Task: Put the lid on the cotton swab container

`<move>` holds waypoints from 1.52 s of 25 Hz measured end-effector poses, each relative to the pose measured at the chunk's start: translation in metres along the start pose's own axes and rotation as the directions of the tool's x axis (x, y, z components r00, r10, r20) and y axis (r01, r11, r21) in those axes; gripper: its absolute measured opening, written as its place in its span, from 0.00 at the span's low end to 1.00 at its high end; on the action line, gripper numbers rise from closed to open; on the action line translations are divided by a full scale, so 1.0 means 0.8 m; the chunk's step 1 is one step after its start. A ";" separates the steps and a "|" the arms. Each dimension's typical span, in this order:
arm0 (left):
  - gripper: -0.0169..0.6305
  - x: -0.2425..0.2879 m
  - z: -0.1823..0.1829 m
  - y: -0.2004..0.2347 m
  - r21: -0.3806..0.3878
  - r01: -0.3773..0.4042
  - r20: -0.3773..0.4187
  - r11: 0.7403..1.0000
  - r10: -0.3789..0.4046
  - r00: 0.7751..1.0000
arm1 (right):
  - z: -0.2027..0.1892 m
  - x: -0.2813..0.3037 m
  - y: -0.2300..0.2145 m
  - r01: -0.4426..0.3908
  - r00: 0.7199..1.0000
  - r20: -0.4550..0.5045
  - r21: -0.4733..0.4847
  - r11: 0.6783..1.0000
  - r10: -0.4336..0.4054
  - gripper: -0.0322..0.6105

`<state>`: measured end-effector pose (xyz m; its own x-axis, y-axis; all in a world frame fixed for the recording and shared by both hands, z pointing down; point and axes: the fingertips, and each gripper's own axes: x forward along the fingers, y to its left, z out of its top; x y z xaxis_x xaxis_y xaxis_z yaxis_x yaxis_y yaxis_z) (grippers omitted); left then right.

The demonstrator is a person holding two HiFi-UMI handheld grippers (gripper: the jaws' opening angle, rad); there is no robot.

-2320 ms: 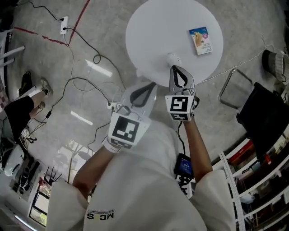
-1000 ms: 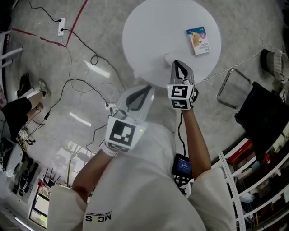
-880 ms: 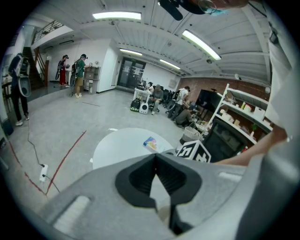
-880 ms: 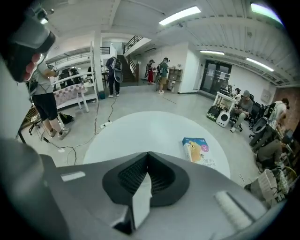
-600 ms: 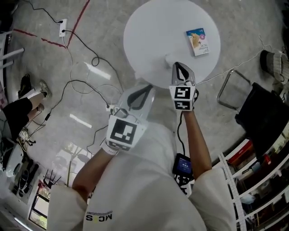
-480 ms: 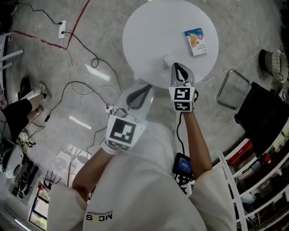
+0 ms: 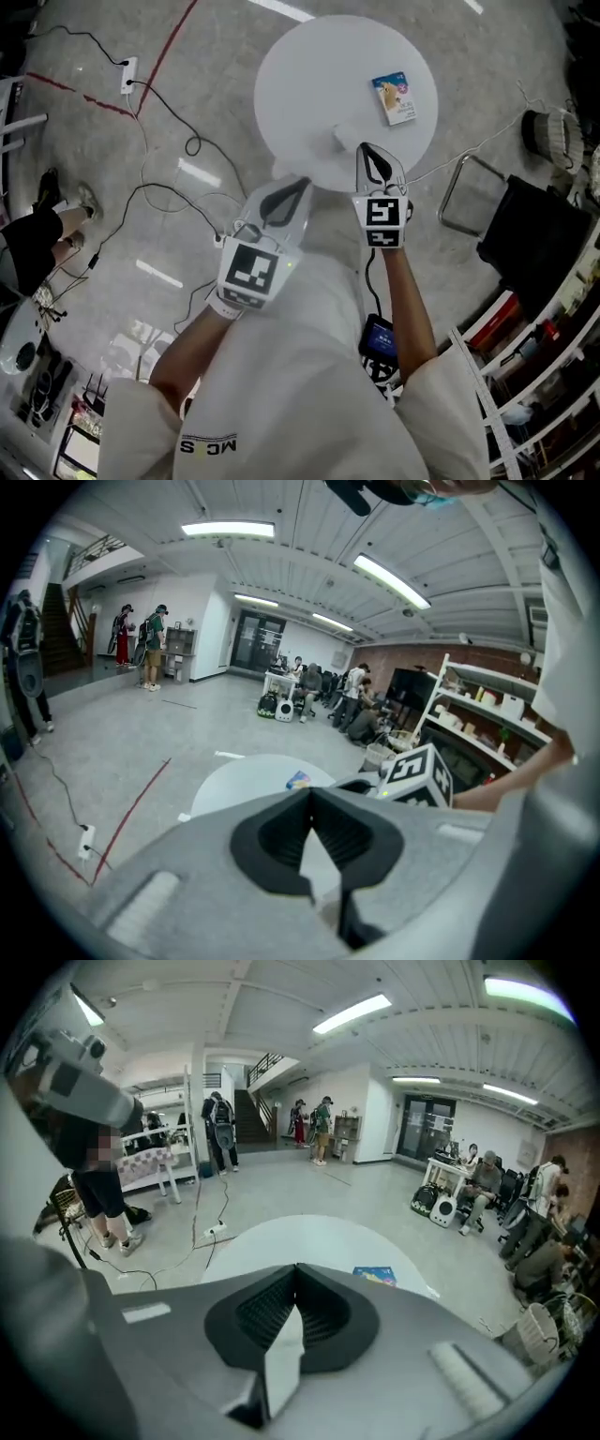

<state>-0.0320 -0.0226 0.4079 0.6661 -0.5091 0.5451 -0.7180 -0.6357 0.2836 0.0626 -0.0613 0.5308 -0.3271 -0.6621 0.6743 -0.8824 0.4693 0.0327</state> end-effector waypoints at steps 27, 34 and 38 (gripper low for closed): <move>0.03 -0.117 0.065 -0.002 0.051 -0.008 0.177 0.999 -0.001 0.984 | 0.199 -0.210 0.075 0.035 0.941 0.338 -0.024 0.999 -0.024 0.05; 0.03 -0.140 0.092 -0.010 0.040 -0.011 0.227 0.999 0.002 0.974 | 0.210 -0.242 0.073 0.053 0.929 0.367 -0.019 0.998 -0.043 0.05; 0.03 -0.148 0.098 -0.016 0.059 -0.003 0.238 0.998 -0.012 0.971 | 0.214 -0.254 0.076 0.059 0.925 0.375 -0.005 0.998 -0.053 0.05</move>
<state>-0.0859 0.0005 0.2776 0.7034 -0.6254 0.3380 -0.7065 -0.6677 0.2348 0.0175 0.0016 0.2696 -0.3829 -0.8568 0.3455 -0.8985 0.4323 0.0765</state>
